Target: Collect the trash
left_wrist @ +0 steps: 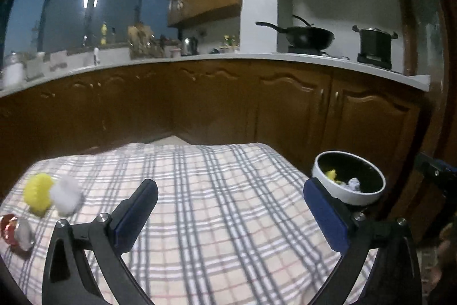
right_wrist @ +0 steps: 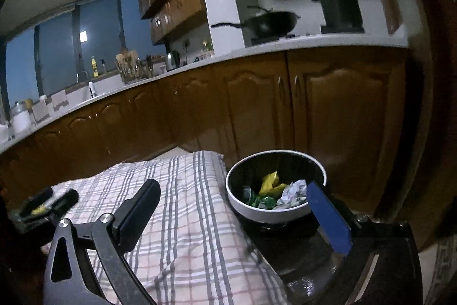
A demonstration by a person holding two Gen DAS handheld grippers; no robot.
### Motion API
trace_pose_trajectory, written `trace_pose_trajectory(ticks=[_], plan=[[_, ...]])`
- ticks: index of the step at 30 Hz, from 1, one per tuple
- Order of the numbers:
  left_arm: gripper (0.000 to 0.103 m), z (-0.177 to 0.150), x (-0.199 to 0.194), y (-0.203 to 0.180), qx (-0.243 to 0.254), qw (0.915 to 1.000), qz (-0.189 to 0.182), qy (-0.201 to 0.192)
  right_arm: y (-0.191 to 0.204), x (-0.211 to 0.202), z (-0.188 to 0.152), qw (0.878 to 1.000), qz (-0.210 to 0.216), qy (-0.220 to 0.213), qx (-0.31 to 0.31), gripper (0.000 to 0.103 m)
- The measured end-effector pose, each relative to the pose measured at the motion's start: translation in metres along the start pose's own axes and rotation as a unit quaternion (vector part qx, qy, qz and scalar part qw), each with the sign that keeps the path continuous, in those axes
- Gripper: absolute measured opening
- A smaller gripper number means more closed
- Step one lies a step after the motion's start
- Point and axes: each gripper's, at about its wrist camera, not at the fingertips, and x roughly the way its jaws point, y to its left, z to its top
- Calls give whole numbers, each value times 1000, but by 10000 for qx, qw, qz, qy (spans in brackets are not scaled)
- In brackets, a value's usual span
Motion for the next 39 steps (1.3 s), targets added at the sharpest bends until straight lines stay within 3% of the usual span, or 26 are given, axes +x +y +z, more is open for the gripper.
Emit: trace_pose_trajectory(ticks=[9, 20, 39], plan=[[102, -25, -30, 1, 67, 9994, 322, -140, 19, -7, -30, 9996, 182, -86, -199, 103], [102, -37, -11, 8, 326, 9980, 520, -169, 32, -6, -49, 9991, 254, -154, -315, 103], [102, -43, -1, 21, 367, 9987, 352, -92, 36, -12, -49, 9986, 252, -251, -389, 103]])
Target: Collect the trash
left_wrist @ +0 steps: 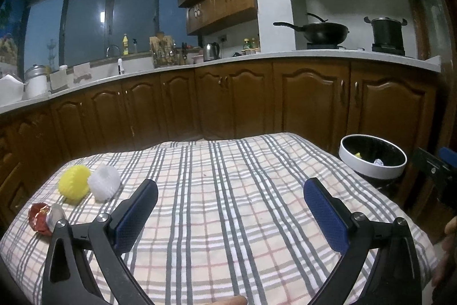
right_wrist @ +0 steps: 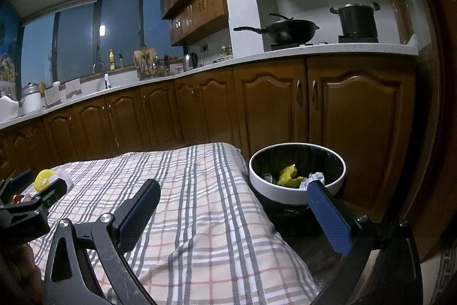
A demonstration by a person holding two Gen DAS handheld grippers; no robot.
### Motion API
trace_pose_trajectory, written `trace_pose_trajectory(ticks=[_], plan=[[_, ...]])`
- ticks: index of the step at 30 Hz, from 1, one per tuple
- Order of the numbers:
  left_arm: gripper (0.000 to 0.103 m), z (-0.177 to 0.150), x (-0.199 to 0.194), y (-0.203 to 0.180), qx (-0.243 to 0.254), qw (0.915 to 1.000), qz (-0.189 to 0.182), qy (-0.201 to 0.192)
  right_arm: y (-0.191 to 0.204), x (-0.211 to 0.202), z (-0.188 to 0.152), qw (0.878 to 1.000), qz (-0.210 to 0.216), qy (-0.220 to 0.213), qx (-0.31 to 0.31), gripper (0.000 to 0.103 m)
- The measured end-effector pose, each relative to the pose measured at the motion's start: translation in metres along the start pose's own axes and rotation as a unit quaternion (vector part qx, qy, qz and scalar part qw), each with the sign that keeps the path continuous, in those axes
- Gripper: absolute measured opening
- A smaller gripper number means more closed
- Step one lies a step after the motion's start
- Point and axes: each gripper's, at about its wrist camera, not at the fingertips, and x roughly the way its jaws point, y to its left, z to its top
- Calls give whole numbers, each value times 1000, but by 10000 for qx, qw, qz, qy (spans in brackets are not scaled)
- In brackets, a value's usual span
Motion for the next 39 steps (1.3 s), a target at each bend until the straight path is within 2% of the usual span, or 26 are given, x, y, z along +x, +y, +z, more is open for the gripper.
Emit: trace_pose_trajectory(ticks=[39], plan=[[102, -1, 3, 8, -52, 10000, -58, 32, 5, -2, 1, 9999, 103, -13, -83, 103]])
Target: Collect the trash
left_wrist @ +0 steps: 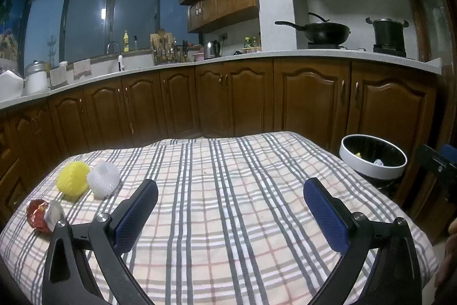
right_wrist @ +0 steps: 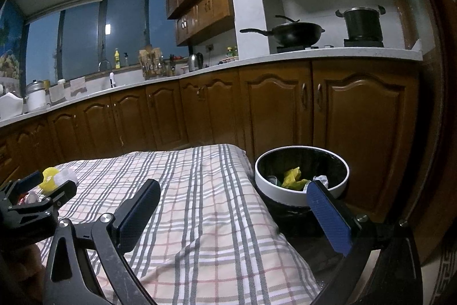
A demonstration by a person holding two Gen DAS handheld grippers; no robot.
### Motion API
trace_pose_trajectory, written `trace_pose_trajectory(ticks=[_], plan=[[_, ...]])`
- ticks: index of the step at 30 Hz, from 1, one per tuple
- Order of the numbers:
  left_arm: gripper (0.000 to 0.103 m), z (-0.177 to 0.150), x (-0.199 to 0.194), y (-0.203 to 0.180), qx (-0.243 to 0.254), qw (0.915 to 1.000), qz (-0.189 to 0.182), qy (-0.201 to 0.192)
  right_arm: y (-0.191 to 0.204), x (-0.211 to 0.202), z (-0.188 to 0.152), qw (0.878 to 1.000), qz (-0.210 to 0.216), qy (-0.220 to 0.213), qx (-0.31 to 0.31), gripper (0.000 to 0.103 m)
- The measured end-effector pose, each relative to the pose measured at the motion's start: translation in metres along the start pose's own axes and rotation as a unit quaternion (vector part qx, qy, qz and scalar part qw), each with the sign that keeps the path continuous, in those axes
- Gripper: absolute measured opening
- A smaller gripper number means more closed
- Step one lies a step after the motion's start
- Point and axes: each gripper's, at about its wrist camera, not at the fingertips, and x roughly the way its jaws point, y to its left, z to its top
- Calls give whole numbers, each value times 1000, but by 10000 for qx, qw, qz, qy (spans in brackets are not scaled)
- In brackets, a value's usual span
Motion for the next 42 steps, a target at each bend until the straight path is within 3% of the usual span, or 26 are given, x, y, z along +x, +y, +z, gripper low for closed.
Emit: trace_pose_trajectory(ticks=[42], plan=[[102, 0, 3, 5, 26, 10000, -62, 34, 3, 0, 6, 10000, 72, 26, -56, 103]])
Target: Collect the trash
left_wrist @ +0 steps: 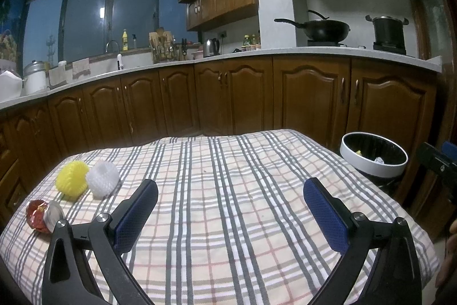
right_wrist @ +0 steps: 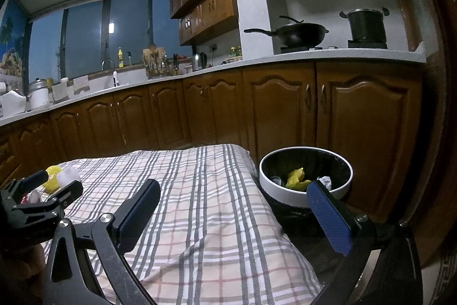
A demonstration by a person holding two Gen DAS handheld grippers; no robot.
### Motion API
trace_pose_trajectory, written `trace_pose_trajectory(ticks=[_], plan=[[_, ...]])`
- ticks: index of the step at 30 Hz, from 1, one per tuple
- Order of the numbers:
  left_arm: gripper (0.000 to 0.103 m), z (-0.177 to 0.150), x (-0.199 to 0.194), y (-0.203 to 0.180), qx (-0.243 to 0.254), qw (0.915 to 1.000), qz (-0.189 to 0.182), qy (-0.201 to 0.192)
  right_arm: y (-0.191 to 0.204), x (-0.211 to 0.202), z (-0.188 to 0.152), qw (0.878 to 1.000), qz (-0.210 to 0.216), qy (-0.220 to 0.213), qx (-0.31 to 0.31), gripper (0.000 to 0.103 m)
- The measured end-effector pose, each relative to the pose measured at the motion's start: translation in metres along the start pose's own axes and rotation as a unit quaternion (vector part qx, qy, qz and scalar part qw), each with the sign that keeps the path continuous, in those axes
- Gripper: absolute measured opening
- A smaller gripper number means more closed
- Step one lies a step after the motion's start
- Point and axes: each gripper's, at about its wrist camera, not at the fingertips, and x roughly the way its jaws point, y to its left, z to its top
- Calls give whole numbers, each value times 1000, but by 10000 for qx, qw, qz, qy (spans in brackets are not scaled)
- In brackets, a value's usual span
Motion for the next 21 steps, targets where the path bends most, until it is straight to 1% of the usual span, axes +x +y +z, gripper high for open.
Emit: trace_pose_trajectory(ticks=[14, 21], plan=[[102, -1, 2, 4, 62, 10000, -40, -27, 2, 2, 2, 10000, 35, -5, -3, 103], [102, -3, 6, 8, 55, 9999, -98, 30, 2, 2, 1, 10000, 54, 1, 16, 103]])
